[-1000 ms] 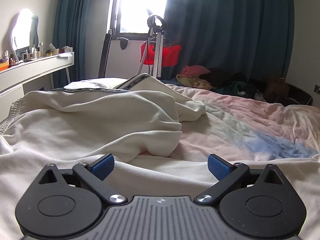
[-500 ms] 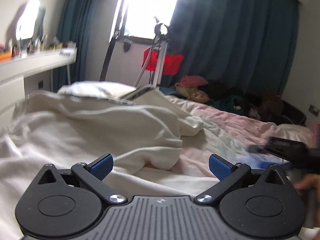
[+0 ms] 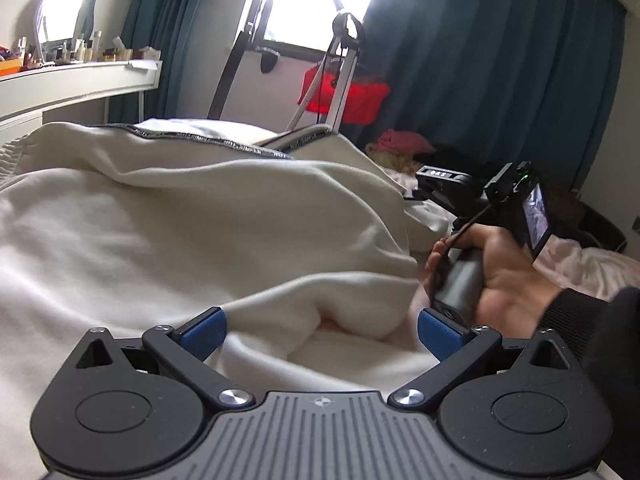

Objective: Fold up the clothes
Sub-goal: 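Grasp the drawstring end with the right gripper and pull the garment straight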

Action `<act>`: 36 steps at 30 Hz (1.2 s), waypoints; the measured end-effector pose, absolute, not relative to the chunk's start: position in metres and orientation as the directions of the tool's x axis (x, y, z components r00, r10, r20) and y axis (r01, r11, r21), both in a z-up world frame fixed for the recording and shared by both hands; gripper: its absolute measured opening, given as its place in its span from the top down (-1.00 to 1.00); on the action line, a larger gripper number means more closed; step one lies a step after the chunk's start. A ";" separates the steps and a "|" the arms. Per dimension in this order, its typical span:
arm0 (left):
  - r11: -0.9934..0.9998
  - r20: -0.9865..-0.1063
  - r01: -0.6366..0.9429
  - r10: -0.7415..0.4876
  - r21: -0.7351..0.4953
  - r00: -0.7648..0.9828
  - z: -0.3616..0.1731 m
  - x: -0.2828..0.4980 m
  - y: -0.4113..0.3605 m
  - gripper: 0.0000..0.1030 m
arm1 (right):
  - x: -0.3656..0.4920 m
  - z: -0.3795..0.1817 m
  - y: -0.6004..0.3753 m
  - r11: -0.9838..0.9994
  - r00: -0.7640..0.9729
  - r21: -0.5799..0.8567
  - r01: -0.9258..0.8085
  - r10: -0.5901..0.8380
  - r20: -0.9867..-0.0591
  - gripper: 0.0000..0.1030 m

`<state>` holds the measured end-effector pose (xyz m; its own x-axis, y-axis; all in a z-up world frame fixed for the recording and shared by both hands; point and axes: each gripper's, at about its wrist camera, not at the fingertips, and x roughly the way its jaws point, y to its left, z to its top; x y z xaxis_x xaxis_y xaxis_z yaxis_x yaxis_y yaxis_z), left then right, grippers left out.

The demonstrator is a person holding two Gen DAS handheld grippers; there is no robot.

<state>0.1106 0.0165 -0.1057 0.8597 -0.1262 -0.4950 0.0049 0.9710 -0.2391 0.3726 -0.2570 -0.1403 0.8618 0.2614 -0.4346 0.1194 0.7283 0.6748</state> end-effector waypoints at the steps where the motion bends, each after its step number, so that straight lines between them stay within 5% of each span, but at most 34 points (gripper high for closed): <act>1: 0.968 -0.496 0.008 -0.135 -0.249 0.858 -0.108 0.114 0.017 -0.99 | 0.372 -0.135 -0.259 0.734 0.867 0.668 0.124 0.248 -0.433 0.06; 2: 0.966 -0.495 0.010 -0.142 -0.259 0.857 -0.110 0.117 0.018 -0.99 | 0.371 -0.130 -0.262 0.739 0.871 0.662 0.129 0.234 -0.431 0.36; 7: 0.964 -0.481 0.022 -0.152 -0.266 0.864 -0.113 0.119 0.016 -0.99 | 0.367 -0.106 -0.274 0.763 0.893 0.628 0.154 0.166 -0.420 0.73; 14: 0.965 -0.454 0.036 -0.155 -0.261 0.878 -0.101 0.107 0.012 -0.99 | 0.338 -0.063 -0.314 0.796 0.922 0.569 0.205 0.037 -0.385 0.76; 22: 0.965 -0.424 0.043 -0.154 -0.259 0.892 -0.088 0.092 0.009 -0.99 | 0.249 -0.004 -0.435 0.784 0.907 0.471 0.405 -0.277 -0.318 0.77; 27: 0.975 -0.429 0.055 -0.145 -0.214 0.892 -0.088 0.093 0.003 -0.99 | 0.212 -0.006 -0.514 0.713 0.842 0.455 0.533 -0.395 -0.367 0.78; 30: 0.974 -0.448 0.017 -0.120 -0.227 0.886 -0.091 0.099 0.010 -0.99 | 0.216 -0.009 -0.543 0.631 0.818 0.523 0.574 -0.404 -0.410 0.79; 36: 0.955 -0.490 -0.085 -0.069 -0.285 0.869 -0.099 0.118 0.038 -0.99 | 0.269 0.049 -0.530 0.665 0.876 0.571 0.481 -0.357 -0.323 0.81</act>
